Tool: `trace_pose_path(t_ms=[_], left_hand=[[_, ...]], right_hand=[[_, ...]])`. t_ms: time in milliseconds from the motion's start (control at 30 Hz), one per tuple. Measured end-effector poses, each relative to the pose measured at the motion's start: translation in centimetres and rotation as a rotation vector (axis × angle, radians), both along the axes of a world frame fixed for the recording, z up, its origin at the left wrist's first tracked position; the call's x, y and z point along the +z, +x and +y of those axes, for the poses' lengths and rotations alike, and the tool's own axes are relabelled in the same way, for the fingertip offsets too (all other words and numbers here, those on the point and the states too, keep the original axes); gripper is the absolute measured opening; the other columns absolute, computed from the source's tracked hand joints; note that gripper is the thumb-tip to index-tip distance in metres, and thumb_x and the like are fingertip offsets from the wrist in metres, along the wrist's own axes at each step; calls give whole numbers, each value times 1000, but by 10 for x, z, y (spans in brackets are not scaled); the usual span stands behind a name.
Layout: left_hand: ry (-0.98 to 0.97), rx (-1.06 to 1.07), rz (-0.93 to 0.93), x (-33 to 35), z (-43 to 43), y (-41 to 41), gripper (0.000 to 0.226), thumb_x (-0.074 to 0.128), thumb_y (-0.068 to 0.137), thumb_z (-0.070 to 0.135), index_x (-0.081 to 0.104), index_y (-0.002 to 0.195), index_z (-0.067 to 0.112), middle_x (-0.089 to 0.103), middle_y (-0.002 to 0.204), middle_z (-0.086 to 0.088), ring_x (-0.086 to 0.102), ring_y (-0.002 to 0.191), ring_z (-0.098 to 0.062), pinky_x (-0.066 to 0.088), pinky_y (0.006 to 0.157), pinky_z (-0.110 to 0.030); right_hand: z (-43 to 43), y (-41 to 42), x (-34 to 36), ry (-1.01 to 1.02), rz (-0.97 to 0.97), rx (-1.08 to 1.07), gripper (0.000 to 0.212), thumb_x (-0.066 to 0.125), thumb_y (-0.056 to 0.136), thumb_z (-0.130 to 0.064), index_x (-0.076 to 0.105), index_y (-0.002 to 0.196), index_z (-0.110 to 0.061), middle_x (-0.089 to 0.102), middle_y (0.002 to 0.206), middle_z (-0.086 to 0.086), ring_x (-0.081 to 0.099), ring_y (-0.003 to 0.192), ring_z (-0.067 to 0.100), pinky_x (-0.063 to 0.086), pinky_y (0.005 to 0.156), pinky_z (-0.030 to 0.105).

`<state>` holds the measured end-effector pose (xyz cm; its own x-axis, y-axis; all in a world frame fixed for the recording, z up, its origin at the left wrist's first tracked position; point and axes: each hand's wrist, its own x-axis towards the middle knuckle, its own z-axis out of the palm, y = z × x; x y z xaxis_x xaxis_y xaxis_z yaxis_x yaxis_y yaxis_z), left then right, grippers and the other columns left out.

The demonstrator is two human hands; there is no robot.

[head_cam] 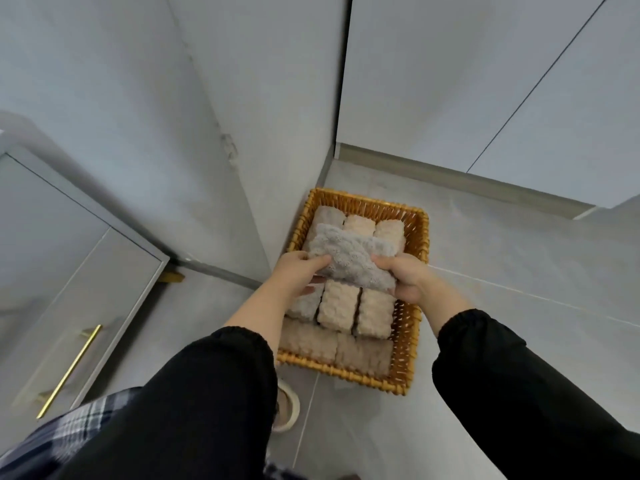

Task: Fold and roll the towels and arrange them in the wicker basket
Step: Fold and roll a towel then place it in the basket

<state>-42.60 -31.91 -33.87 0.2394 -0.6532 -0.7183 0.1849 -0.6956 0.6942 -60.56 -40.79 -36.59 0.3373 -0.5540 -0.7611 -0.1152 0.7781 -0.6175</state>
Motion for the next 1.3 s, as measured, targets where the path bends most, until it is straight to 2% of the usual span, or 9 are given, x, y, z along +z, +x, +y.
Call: trace_pose_path(t_ms=[167, 233, 267, 367, 567, 700, 1033, 1133, 1300], left_hand=[[151, -253, -271, -43, 34, 23, 43, 70, 86, 28, 60, 118, 1, 66, 104, -10, 65, 90, -20, 51, 69, -27], [166, -401, -458, -58, 44, 25, 32, 69, 85, 31, 68, 104, 5, 53, 124, -9, 62, 94, -24, 51, 84, -35], [164, -457, -546, -62, 48, 25, 20, 66, 86, 31, 68, 93, 11, 42, 83, 4, 60, 88, -22, 51, 84, -35], [148, -442, -680, -74, 55, 27, 7, 59, 89, 23, 62, 86, 17, 63, 97, -1, 57, 89, -18, 45, 74, -29], [86, -376, -805, -83, 60, 34, 20, 47, 91, 10, 66, 92, 18, 58, 89, 4, 52, 80, -16, 37, 66, -25], [-10, -500, -891, -90, 61, 31, 21, 45, 92, 11, 65, 94, 15, 64, 91, 1, 58, 82, -20, 43, 65, -28], [53, -1115, -874, -120, 62, 17, 30, 52, 83, -1, 64, 106, 14, 63, 108, -7, 61, 96, -25, 53, 82, -37], [58, -1211, -873, -124, 62, 17, 34, 53, 81, -1, 61, 111, 13, 59, 112, -6, 58, 100, -25, 53, 82, -38], [158, -1296, -864, -129, 63, 12, 30, 53, 85, 5, 60, 114, 11, 57, 118, -9, 57, 105, -25, 52, 85, -35]], right_hand=[[45, 10, -55, 35, 162, 26, 27, 65, 88, -5, 62, 115, -2, 69, 108, 12, 67, 91, 24, 55, 69, 33], [62, 10, -73, 41, 228, 13, 21, 68, 85, -3, 63, 105, -2, 70, 99, 11, 67, 91, 26, 56, 75, 36], [69, 9, -80, 45, 249, 10, 20, 69, 84, -2, 64, 103, -1, 70, 97, 11, 66, 93, 28, 55, 82, 40], [86, 8, -98, 99, 287, 39, 23, 69, 83, -1, 65, 105, 0, 70, 95, 12, 67, 90, 26, 55, 83, 39], [105, 24, -120, 242, 249, -13, 22, 64, 84, 8, 62, 105, 3, 68, 97, 14, 65, 85, 25, 54, 70, 33], [113, 39, -141, 274, 316, -11, 41, 71, 80, 1, 59, 119, 6, 66, 115, 17, 65, 99, 30, 54, 89, 42], [102, 37, -102, -721, 1127, 1040, 44, 57, 84, -59, 50, 81, -16, 56, 81, 1, 56, 72, 20, 45, 59, 30], [106, 26, -104, -1137, 867, 1037, 35, 66, 84, -37, 56, 106, -12, 57, 99, 4, 60, 86, 24, 50, 63, 36], [113, 30, -118, -995, 704, 1237, 45, 54, 92, -34, 49, 133, -16, 55, 119, 6, 55, 106, 26, 49, 82, 39]])
